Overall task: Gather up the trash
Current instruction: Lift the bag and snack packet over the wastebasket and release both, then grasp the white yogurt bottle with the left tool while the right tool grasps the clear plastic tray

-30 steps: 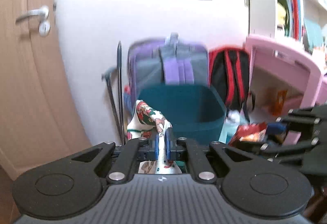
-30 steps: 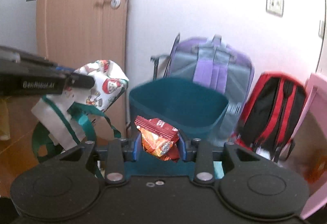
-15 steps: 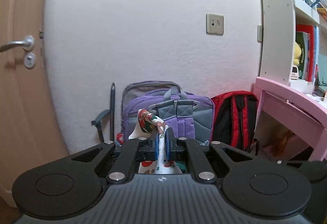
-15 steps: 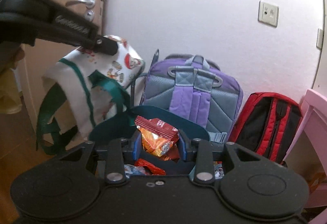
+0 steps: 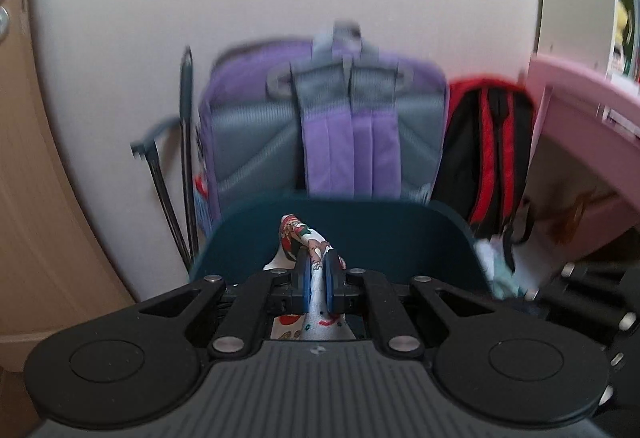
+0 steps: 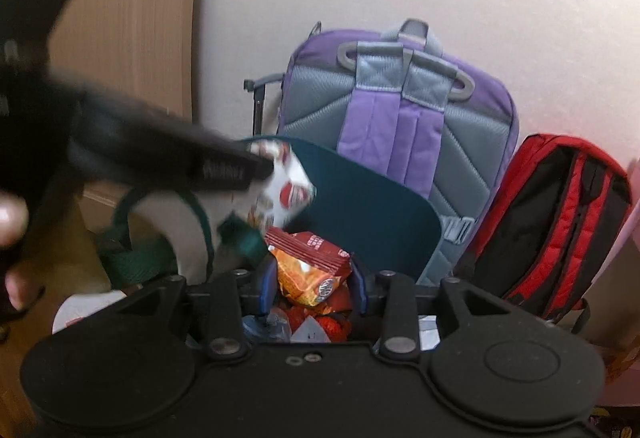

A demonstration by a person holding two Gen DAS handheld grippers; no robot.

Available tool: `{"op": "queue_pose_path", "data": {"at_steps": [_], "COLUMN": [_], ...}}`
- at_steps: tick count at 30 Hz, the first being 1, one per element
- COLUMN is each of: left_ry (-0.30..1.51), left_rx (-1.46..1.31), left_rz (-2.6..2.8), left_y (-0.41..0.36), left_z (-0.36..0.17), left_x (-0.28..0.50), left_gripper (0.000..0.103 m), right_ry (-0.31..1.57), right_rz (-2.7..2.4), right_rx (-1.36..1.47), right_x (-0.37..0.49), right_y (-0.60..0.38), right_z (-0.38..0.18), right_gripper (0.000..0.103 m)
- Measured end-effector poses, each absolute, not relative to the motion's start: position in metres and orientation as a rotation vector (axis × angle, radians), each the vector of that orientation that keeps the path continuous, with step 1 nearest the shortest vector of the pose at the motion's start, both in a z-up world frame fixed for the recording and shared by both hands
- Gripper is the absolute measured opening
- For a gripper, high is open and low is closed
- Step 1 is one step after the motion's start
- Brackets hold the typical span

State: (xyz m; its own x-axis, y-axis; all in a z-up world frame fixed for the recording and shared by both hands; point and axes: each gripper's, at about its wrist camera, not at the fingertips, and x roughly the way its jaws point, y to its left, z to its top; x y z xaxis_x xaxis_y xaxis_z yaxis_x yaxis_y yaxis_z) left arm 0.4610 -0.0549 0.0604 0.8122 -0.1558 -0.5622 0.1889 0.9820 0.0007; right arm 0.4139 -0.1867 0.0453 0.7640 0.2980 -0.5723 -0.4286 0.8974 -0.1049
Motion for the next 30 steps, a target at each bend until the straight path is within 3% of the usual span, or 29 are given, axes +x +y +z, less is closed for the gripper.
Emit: {"op": "queue_pose_path", "data": {"at_steps": [10,22,27,30], "left_ry": [0.691,0.710,0.674,0.641], "left_rx": [0.062,0.043,0.038,0.045], "left_rz": [-0.191,-0.191,-0.191,-0.188], "left_y": [-0.055,-0.047,-0.042,-0.040], "left_z": [0.020,0.034,0.051,0.064], "left_x": [0.472,0.439,0.404,0.377], "left_gripper": [0.007,0.013,0.046,0.058], "right_ry": [0.600,0.569,0.551,0.541], "right_rz": [0.407,0.406,0.404,0.410], "right_rx": [-0.264,-0.264,-0.250,-0.239], "right_x": [0.424,0.393,0.360,0.340], "right_y": [-0.185,-0.190,-0.197,-0.202], "right_z": [0.031,0.052,0.068,0.078], "right_gripper": [0.038,0.046,0.048,0.049]}}
